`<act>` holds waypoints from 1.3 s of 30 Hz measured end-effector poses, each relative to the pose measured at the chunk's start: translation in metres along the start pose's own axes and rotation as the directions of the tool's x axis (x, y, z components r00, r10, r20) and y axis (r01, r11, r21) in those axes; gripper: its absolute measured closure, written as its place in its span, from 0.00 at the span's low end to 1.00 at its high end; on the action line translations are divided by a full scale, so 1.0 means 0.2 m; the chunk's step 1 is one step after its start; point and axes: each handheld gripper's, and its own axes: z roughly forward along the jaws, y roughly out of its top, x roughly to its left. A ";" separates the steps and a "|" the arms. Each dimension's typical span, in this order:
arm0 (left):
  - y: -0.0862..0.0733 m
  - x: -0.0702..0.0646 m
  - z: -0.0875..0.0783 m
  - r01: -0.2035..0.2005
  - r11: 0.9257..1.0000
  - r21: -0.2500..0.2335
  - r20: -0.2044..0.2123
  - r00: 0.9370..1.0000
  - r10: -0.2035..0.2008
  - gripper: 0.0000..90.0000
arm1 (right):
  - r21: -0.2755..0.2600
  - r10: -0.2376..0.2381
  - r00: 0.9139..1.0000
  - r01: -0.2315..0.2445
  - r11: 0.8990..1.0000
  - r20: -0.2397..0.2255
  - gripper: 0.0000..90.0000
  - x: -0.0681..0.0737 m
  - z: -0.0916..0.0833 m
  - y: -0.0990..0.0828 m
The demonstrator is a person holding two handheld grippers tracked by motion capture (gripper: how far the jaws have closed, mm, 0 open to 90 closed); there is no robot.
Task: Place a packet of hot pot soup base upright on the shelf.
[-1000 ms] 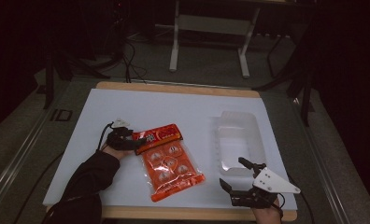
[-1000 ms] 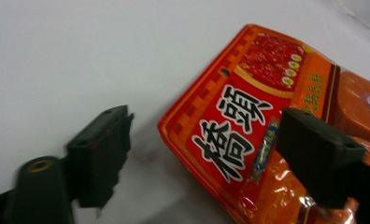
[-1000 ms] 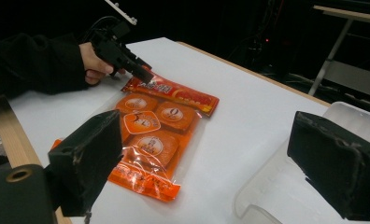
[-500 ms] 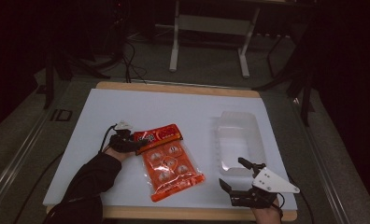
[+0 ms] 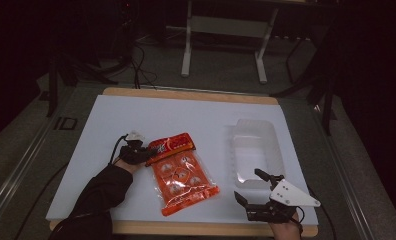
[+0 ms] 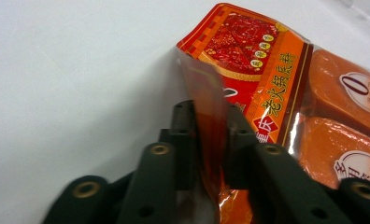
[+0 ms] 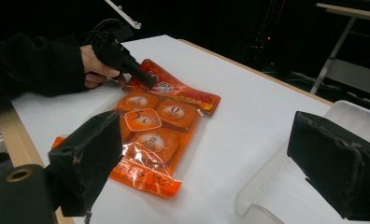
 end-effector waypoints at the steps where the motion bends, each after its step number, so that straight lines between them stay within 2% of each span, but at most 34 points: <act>1: 0.00 0.00 0.00 0.006 1.000 0.001 0.006 1.000 -0.006 0.93 | -0.004 -0.005 1.000 0.005 1.000 0.001 0.15 0.00 0.00 0.00; 5: 0.00 -0.02 0.00 -0.036 0.999 0.000 -0.018 0.999 0.036 0.99 | -0.028 -0.004 1.000 0.004 1.000 -0.006 0.15 0.00 -0.01 0.01; 9: 0.01 -0.04 -0.01 -0.047 0.999 -0.009 -0.043 0.998 0.046 1.00 | -0.024 0.007 1.000 -0.007 1.000 0.003 0.15 -0.01 -0.01 0.00; 11: 0.01 -0.04 -0.01 -0.047 0.999 -0.009 -0.043 0.998 0.046 1.00 | -0.021 0.007 1.000 -0.007 1.000 0.004 0.15 -0.01 -0.01 0.00; 13: 0.01 -0.05 -0.02 -0.043 0.999 -0.030 -0.045 0.998 0.042 1.00 | -0.017 0.008 1.000 -0.008 1.000 0.004 0.15 -0.01 -0.01 0.00; 19: 0.04 -0.07 -0.05 -0.071 0.996 -0.045 -0.052 0.996 0.069 1.00 | -0.006 0.007 1.000 -0.007 1.000 0.006 0.15 0.00 -0.01 0.00; 22: 0.05 -0.09 -0.07 -0.089 0.994 -0.057 -0.060 0.995 0.085 1.00 | -0.018 0.006 1.000 -0.006 1.000 0.007 0.15 -0.01 -0.01 0.01; 26: 0.08 -0.12 -0.11 -0.092 0.992 -0.082 -0.055 0.995 0.088 1.00 | -0.045 0.003 1.000 -0.002 0.999 0.004 0.16 -0.01 -0.03 0.01; 33: 0.12 -0.17 -0.17 -0.123 0.986 -0.112 -0.054 0.992 0.118 1.00 | -0.037 0.012 1.000 -0.011 0.999 0.012 0.16 -0.01 -0.02 0.01; 39: 0.18 -0.23 -0.24 -0.160 0.976 -0.148 -0.045 0.987 0.155 1.00 | -0.041 0.012 1.000 -0.012 0.999 0.009 0.16 -0.01 -0.02 0.01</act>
